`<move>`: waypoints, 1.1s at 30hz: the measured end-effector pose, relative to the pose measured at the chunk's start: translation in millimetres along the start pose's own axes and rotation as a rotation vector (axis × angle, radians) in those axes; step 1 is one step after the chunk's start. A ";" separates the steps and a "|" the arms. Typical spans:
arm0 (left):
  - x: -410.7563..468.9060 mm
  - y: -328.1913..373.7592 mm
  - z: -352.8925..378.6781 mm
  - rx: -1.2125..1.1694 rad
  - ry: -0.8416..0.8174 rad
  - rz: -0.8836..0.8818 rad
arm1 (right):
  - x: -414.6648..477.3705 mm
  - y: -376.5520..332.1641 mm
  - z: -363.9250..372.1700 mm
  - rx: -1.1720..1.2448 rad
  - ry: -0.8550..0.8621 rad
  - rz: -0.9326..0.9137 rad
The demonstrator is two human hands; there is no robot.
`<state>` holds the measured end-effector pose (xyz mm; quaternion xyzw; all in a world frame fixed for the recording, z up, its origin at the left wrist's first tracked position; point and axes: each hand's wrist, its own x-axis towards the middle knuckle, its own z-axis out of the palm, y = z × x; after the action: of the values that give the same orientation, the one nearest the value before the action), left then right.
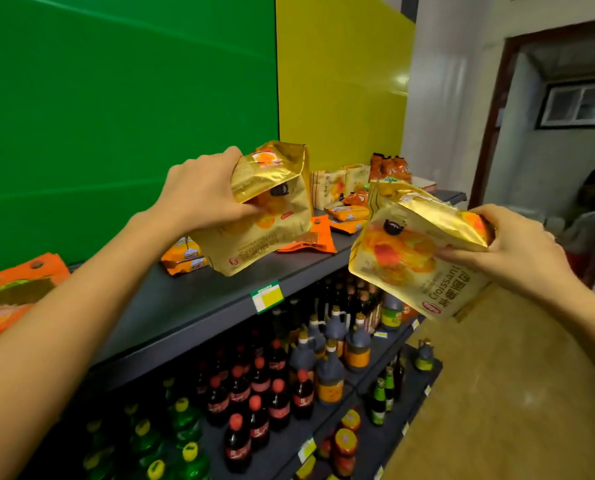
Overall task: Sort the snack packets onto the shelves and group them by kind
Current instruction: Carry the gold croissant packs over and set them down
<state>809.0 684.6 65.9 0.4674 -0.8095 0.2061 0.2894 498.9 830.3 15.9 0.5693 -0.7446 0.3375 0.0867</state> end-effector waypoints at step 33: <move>334.2 200.0 271.2 0.148 0.229 -0.189 | 445.7 322.7 64.1 0.177 0.144 -0.281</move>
<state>426.7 403.4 71.5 0.5350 -0.7063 0.2889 0.3626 72.6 480.0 65.8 0.6473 -0.6170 0.4264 0.1358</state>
